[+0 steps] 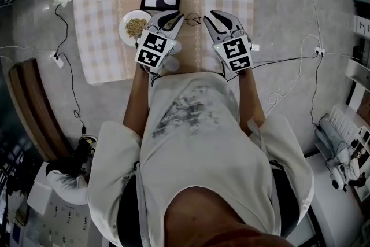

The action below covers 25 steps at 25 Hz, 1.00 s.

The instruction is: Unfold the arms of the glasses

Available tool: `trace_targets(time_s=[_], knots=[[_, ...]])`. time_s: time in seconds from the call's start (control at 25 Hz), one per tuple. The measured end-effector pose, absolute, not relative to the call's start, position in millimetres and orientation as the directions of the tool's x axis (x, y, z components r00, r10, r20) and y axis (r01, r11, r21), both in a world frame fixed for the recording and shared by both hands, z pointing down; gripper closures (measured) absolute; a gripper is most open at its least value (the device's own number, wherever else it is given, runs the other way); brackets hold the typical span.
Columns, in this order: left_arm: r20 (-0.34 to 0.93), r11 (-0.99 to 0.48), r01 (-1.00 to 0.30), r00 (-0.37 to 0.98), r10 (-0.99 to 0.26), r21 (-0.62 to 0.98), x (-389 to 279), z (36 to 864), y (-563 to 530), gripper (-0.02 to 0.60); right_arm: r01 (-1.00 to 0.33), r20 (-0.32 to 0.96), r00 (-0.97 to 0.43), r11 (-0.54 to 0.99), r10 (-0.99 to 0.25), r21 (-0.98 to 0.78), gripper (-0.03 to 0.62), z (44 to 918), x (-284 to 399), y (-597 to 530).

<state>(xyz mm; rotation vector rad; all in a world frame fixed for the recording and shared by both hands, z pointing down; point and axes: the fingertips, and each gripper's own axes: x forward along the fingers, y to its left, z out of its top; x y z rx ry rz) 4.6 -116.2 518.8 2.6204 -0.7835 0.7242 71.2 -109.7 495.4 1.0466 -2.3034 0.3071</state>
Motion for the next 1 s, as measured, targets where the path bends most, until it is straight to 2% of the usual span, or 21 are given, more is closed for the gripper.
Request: trace_targets(time_s=[1.0], knots=[[0.711, -0.872, -0.479, 0.648, -0.271, 0.104, 19, 589, -106, 0.488, -0.714, 0.674, -0.53, 0.699, -0.515, -0.027, 0.474, 543, 67, -106]])
